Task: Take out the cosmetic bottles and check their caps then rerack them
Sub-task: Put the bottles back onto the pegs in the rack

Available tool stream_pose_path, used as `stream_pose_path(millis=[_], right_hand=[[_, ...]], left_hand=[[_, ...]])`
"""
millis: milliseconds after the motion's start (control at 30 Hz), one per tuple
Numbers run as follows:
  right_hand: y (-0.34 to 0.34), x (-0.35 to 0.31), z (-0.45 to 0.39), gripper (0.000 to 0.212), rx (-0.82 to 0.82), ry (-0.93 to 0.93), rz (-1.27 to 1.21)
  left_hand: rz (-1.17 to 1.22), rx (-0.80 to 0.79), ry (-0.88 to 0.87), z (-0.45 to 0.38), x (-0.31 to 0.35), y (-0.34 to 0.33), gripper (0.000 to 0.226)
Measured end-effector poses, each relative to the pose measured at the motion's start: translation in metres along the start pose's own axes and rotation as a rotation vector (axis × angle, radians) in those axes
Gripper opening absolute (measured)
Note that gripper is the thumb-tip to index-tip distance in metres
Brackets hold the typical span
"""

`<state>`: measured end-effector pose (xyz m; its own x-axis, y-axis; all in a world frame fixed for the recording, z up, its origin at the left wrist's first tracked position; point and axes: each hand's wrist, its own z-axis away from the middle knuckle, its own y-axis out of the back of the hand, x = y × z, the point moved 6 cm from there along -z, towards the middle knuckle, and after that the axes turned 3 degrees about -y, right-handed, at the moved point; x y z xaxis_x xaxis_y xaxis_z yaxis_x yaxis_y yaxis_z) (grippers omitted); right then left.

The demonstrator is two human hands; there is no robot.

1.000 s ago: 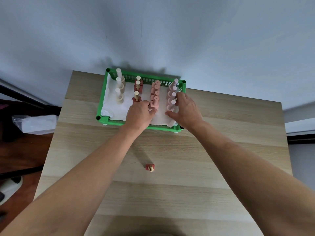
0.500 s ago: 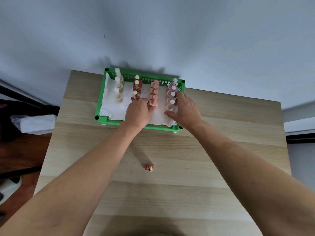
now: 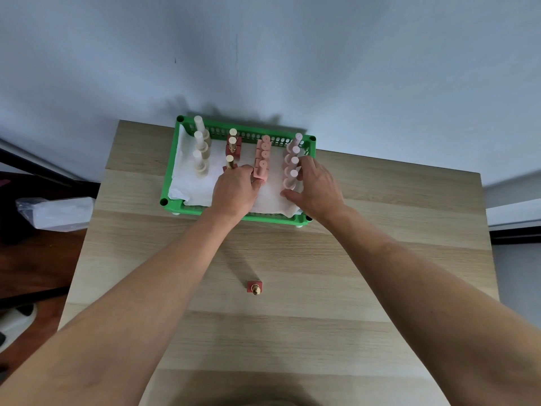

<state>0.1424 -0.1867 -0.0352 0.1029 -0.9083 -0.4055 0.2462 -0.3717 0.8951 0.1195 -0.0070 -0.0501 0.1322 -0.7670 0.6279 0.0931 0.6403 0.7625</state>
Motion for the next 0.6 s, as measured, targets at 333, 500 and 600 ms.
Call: stream_pose_path(millis=[333,500,600], right_hand=[[0.0014,-0.0006,0.0017,0.064,0.02,0.005,-0.004],[0.0011,0.0,0.0022,0.064,0.004,0.002,-0.009],[0.0021,0.0008,0.0039,0.066,-0.016,0.001,-0.023]], left_hand=[[-0.01,-0.01,-0.01,0.0021,0.0027,-0.0004,0.025],[-0.014,-0.012,-0.006,0.0024,0.0028,0.0015,0.025],[-0.01,-0.012,-0.019,0.0064,0.0024,0.0029,0.023]])
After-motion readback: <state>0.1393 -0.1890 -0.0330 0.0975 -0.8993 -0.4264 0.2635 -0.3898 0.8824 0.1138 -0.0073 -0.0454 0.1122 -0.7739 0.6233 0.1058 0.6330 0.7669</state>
